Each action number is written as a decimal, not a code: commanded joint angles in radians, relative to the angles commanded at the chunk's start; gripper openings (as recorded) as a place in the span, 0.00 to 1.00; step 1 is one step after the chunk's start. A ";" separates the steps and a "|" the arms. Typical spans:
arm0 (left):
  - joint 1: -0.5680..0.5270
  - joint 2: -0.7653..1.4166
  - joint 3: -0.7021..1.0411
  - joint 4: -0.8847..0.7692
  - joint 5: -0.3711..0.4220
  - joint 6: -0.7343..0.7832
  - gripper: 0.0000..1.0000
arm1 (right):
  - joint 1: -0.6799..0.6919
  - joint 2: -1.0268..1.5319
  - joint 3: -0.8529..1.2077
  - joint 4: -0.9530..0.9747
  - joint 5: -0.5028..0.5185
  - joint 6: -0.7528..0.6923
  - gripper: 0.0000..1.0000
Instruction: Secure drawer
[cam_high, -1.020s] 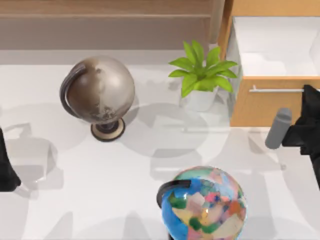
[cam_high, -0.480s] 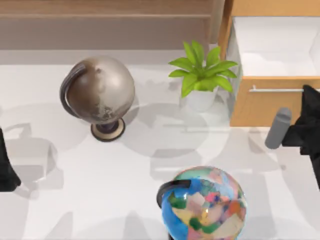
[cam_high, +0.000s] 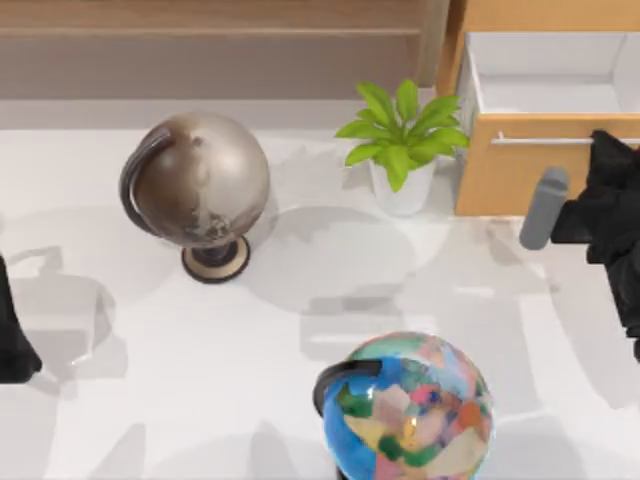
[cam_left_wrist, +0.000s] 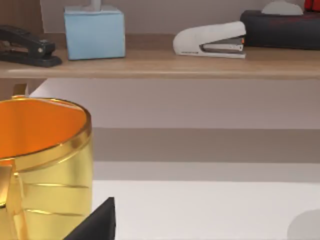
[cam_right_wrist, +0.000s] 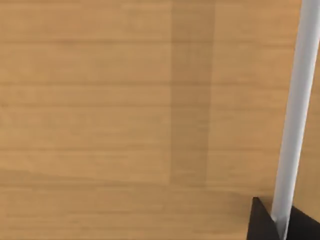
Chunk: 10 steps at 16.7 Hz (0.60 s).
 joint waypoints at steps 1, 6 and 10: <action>0.000 0.000 0.000 0.000 0.000 0.000 1.00 | -0.006 0.007 0.021 -0.015 -0.006 0.000 0.00; 0.000 0.000 0.000 0.000 0.000 0.000 1.00 | -0.008 0.011 0.036 -0.029 -0.010 0.003 0.00; 0.000 0.000 0.000 0.000 0.000 0.000 1.00 | -0.018 0.031 0.095 -0.060 -0.019 0.002 0.00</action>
